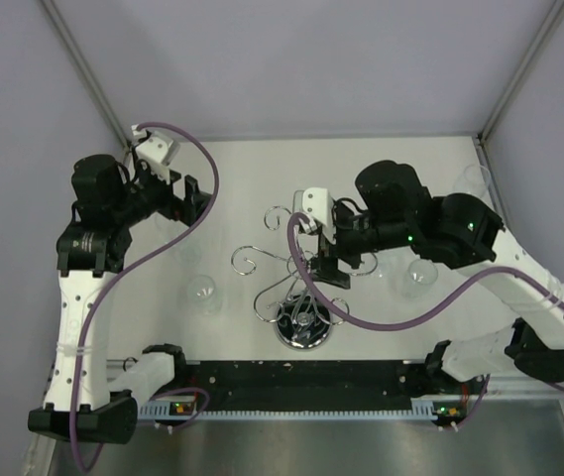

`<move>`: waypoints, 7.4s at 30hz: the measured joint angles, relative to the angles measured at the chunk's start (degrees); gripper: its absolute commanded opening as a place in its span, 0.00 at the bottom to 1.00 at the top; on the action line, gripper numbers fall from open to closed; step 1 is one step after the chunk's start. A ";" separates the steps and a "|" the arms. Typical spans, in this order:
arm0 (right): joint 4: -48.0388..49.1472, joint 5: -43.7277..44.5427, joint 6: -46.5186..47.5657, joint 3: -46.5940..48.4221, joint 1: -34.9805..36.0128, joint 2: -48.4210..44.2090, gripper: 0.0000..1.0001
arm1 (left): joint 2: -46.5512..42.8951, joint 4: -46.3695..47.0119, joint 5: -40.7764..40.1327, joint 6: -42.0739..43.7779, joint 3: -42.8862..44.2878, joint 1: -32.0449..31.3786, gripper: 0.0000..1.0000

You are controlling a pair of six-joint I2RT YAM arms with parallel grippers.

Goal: Place the wine glass upside down on the wine glass rack
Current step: Pick up the wine rack from the center of the board, then place the wine rack at the center of the board, then pick up the wine glass at the center of the board.

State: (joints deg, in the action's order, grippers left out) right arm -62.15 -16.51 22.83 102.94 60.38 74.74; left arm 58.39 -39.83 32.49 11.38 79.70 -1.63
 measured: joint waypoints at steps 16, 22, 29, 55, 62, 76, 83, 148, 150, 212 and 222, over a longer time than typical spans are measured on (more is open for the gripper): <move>0.50 -0.20 0.24 0.66 0.00 4.66 0.48 | -1.05 1.14 -0.24 1.99 -1.90 0.00 0.98; 0.76 0.04 0.11 0.66 0.26 4.63 0.28 | -1.90 1.29 -0.44 2.32 -2.58 0.02 0.98; 0.81 1.20 -0.44 0.63 0.33 4.61 0.07 | -2.49 1.36 -0.44 2.32 -2.95 0.02 0.98; 4.39 15.17 -1.20 2.19 0.59 5.90 0.00 | -2.69 2.54 -0.42 2.32 -3.89 0.02 0.98; 4.09 16.41 -0.87 2.51 0.61 6.05 0.00 | -2.93 2.86 -0.42 2.32 -4.26 0.02 0.98; 5.11 16.15 -1.46 2.03 -2.16 5.95 0.00 | -3.28 3.37 -0.42 2.27 -4.50 0.00 0.98; 6.25 14.91 -2.40 2.05 -6.54 6.51 0.00 | -3.28 3.52 -0.42 2.25 -4.50 0.00 0.98; 29.86 13.92 -9.68 1.51 -20.65 16.90 0.00 | -3.23 4.35 -0.37 2.25 -5.29 0.02 0.98; 29.90 13.97 -9.20 0.94 -20.70 16.46 0.00 | -3.43 4.37 -0.37 2.23 -5.38 0.00 0.98; 20.26 27.17 -6.36 -7.76 -21.24 -3.87 0.85 | 8.31 -8.68 -40.57 1.75 -3.10 0.61 0.88; 19.30 27.23 -6.36 -9.94 -21.27 -4.39 0.85 | 13.42 -8.70 -40.87 1.68 -3.06 3.43 0.75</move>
State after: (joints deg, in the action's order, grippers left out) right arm -42.85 10.72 16.47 92.99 39.11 70.35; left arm 71.81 -48.53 -8.38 13.06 76.64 1.80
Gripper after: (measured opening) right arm 0.849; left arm 0.797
